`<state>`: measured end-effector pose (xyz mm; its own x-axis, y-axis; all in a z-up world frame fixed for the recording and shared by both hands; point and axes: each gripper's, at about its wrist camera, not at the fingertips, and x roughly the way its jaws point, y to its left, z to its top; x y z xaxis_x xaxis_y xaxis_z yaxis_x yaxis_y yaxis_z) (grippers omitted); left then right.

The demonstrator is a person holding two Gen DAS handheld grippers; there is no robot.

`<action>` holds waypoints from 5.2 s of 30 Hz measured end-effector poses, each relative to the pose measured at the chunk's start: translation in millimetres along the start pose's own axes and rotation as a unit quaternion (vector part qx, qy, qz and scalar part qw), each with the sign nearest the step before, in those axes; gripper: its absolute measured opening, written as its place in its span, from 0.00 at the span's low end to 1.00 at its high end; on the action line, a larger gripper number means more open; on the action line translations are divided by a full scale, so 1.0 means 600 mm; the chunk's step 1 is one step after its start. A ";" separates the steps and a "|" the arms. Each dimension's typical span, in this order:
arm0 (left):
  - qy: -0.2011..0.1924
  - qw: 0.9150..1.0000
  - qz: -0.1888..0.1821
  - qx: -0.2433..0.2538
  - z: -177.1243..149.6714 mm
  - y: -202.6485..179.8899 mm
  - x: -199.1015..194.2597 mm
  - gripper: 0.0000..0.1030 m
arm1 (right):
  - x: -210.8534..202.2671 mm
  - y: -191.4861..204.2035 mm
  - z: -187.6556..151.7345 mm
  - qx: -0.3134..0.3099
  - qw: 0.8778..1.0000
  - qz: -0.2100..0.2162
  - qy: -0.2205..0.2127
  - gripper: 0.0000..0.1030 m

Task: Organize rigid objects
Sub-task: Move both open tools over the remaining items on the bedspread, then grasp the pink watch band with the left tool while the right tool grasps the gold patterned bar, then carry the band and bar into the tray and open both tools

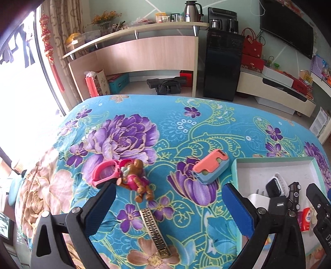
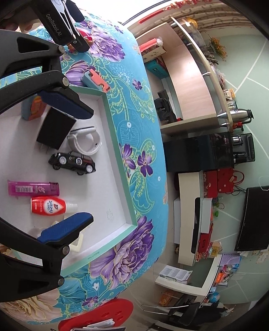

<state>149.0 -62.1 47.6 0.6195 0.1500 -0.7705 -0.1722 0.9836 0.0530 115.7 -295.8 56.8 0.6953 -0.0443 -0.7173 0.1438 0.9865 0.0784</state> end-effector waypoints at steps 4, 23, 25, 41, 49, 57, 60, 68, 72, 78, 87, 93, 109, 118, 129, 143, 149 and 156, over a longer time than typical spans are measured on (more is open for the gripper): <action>0.000 0.999 0.023 -0.031 0.002 0.050 0.007 1.00 | 0.001 0.043 0.002 -0.028 1.000 0.013 -0.001 0.89; 0.011 0.993 0.068 -0.100 -0.010 0.199 0.022 1.00 | 0.022 0.233 -0.025 -0.094 0.988 0.121 0.023 0.89; 0.012 0.991 0.072 -0.111 -0.013 0.215 0.023 1.00 | 0.026 0.248 -0.030 -0.099 0.986 0.129 0.028 0.89; 0.032 0.989 0.046 -0.138 -0.034 0.262 0.049 1.00 | 0.056 0.294 -0.063 -0.132 0.980 0.133 0.062 0.89; 0.050 0.988 0.029 -0.144 -0.044 0.282 0.069 1.00 | 0.063 0.300 -0.072 -0.133 0.978 0.146 0.068 0.89; 0.061 0.984 0.023 -0.167 -0.054 0.309 0.084 1.00 | 0.053 0.312 -0.081 -0.153 0.975 0.149 0.065 0.89; 0.065 0.983 0.022 -0.172 -0.056 0.315 0.088 1.00 | 0.051 0.323 -0.089 -0.167 0.972 0.151 0.068 0.88; 0.074 0.980 0.014 -0.185 -0.060 0.325 0.099 1.00 | 0.065 0.349 -0.119 -0.199 0.964 0.152 0.092 0.83; 0.082 0.979 0.010 -0.185 -0.063 0.324 0.106 1.00 | 0.075 0.358 -0.132 -0.213 0.959 0.152 0.110 0.67; 0.084 0.979 0.007 -0.184 -0.062 0.319 0.112 1.00 | 0.087 0.369 -0.149 -0.235 0.953 0.144 0.123 0.62; 0.093 0.983 -0.006 -0.160 -0.053 0.290 0.132 1.00 | 0.095 0.344 -0.137 -0.222 0.961 0.114 0.119 0.62; 0.094 0.987 -0.010 -0.130 -0.043 0.262 0.152 1.00 | 0.095 0.332 -0.131 -0.211 0.964 0.107 0.118 0.47; 0.062 0.993 -0.016 -0.096 -0.025 0.231 0.171 0.88 | 0.092 0.332 -0.129 -0.209 0.963 0.121 0.120 0.17; 0.054 0.995 -0.041 -0.071 -0.022 0.211 0.164 0.57 | 0.091 0.332 -0.130 -0.210 0.963 0.123 0.120 0.15; 0.021 0.995 -0.042 -0.090 -0.012 0.230 0.119 0.57 | 0.078 0.311 -0.112 -0.177 0.968 0.141 0.106 0.15; -0.071 0.993 -0.077 -0.059 0.017 0.183 -0.004 0.57 | 0.005 0.249 -0.051 -0.118 0.983 0.141 0.020 0.15; -0.081 0.990 -0.109 -0.028 0.018 0.124 -0.024 0.57 | -0.023 0.194 -0.025 -0.081 0.989 0.123 -0.010 0.15; -0.081 0.986 -0.143 0.025 0.010 0.039 -0.040 0.57 | -0.037 0.110 -0.007 -0.030 0.996 0.085 -0.028 0.15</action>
<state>134.5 -42.4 70.9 0.7527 -0.1239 -0.6466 0.0624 0.9911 -0.1173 106.9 -229.3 74.8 0.7439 0.1167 -0.6581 -0.0207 0.9882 0.1519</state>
